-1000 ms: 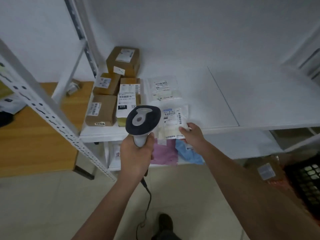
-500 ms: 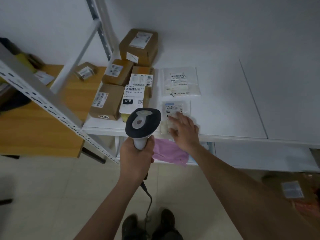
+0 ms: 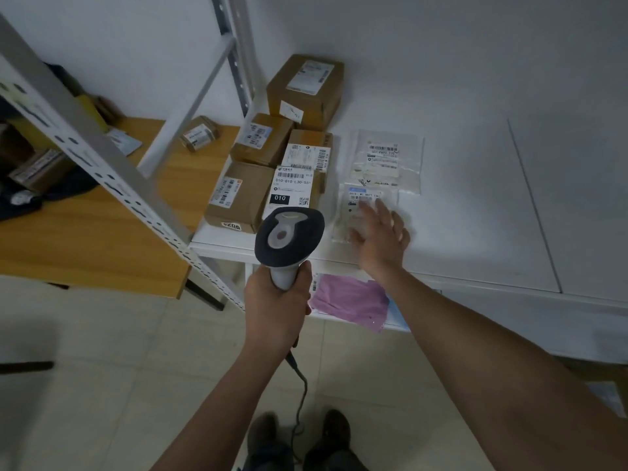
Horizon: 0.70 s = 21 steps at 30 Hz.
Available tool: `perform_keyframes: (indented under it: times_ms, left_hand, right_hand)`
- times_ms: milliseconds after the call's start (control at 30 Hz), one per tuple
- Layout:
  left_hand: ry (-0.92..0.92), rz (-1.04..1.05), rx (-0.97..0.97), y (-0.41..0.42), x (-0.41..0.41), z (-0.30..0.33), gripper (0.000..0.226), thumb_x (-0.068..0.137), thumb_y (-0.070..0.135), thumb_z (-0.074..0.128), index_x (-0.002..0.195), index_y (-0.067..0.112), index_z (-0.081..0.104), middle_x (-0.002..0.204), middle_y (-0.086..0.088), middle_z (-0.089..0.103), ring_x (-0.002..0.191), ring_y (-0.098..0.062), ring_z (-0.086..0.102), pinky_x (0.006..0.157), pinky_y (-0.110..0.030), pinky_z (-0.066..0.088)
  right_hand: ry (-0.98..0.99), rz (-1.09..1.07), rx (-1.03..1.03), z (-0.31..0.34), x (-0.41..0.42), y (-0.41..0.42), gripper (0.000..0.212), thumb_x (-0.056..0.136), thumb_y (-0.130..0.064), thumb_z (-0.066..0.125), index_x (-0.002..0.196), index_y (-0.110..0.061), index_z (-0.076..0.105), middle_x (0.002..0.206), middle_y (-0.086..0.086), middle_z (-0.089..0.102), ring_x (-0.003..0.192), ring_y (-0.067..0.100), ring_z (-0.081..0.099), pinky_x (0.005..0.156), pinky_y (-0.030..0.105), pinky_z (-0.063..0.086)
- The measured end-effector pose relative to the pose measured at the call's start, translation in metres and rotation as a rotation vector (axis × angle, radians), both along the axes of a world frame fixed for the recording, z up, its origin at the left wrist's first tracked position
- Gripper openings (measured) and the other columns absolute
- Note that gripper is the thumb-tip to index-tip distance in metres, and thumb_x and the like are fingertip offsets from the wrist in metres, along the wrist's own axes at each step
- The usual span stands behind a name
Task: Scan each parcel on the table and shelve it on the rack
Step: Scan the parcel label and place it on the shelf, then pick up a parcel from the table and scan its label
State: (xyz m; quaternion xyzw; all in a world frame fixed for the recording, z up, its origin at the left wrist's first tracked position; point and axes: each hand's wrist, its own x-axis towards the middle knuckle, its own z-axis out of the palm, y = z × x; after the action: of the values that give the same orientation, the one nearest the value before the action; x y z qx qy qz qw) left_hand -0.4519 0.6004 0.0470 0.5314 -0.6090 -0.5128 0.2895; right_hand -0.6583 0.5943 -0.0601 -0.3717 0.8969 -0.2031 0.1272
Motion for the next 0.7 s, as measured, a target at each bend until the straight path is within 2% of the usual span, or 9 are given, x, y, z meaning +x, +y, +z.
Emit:
perform_keyframes:
  times_ms: [100,167,267,400,500,600,700]
  left_hand:
    - [0.032,0.014,-0.016,-0.003,0.014,0.011,0.031,0.095,0.017,0.062,0.072,-0.004,0.06,0.056,-0.015,0.059,0.046,-0.013,0.054,0.046,-0.026,0.047]
    - [0.066,0.029,-0.004,-0.007,0.024,0.02,0.027,0.095,0.016,0.062,0.074,-0.001,0.061,0.057,-0.01,0.058,0.046,-0.01,0.053,0.044,-0.017,0.044]
    - [0.088,0.028,-0.024,-0.017,0.042,0.031,0.026,0.095,0.015,0.061,0.073,0.001,0.06,0.057,-0.009,0.058,0.044,-0.009,0.053,0.042,-0.014,0.041]
    - [0.111,0.041,-0.064,-0.036,0.084,0.045,0.027,0.095,0.015,0.061,0.071,0.003,0.058,0.055,-0.008,0.057,0.043,-0.009,0.052,0.041,-0.013,0.04]
    - [0.124,0.054,-0.066,-0.058,0.13,0.051,0.029,0.095,0.015,0.061,0.069,0.004,0.057,0.053,-0.006,0.055,0.041,-0.008,0.05,0.041,-0.017,0.041]
    - [0.133,0.074,-0.084,-0.086,0.19,0.055,0.033,0.095,0.015,0.062,0.064,0.005,0.056,0.052,-0.007,0.054,0.042,-0.011,0.05,0.041,-0.019,0.042]
    - [0.131,0.111,-0.127,-0.121,0.26,0.058,0.035,0.095,0.015,0.062,0.068,-0.006,0.056,0.054,-0.013,0.054,0.044,-0.015,0.051,0.042,-0.021,0.044]
  right_hand:
    - [0.181,0.013,-0.166,0.019,0.012,0.001,0.05,0.095,-0.032,0.054,0.143,-0.028,0.041,0.155,0.0,0.03,0.138,0.032,0.027,0.11,0.048,0.023]
    - [0.231,0.048,-0.263,0.031,0.025,-0.005,0.046,0.094,-0.029,0.057,0.139,-0.023,0.047,0.149,0.002,0.039,0.131,0.032,0.034,0.105,0.047,0.029]
    - [0.267,0.108,-0.328,0.047,0.053,-0.018,0.038,0.093,-0.029,0.059,0.129,-0.019,0.054,0.139,0.004,0.048,0.124,0.032,0.039,0.1,0.047,0.035]
    - [0.289,0.177,-0.352,0.062,0.106,-0.037,0.026,0.091,-0.029,0.059,0.114,-0.017,0.061,0.118,0.006,0.055,0.111,0.029,0.046,0.091,0.042,0.038]
    - [0.282,0.239,-0.363,0.062,0.153,-0.054,0.028,0.092,-0.037,0.048,0.1,-0.017,0.066,0.102,0.003,0.057,0.102,0.026,0.049,0.085,0.042,0.042]
    - [0.248,0.285,-0.337,0.057,0.213,-0.078,0.038,0.091,-0.047,0.041,0.098,-0.019,0.066,0.099,0.001,0.057,0.098,0.025,0.048,0.083,0.042,0.043]
    - [0.247,0.349,-0.283,0.055,0.28,-0.113,0.033,0.091,-0.045,0.047,0.104,-0.021,0.065,0.102,0.0,0.056,0.101,0.024,0.047,0.085,0.04,0.04]
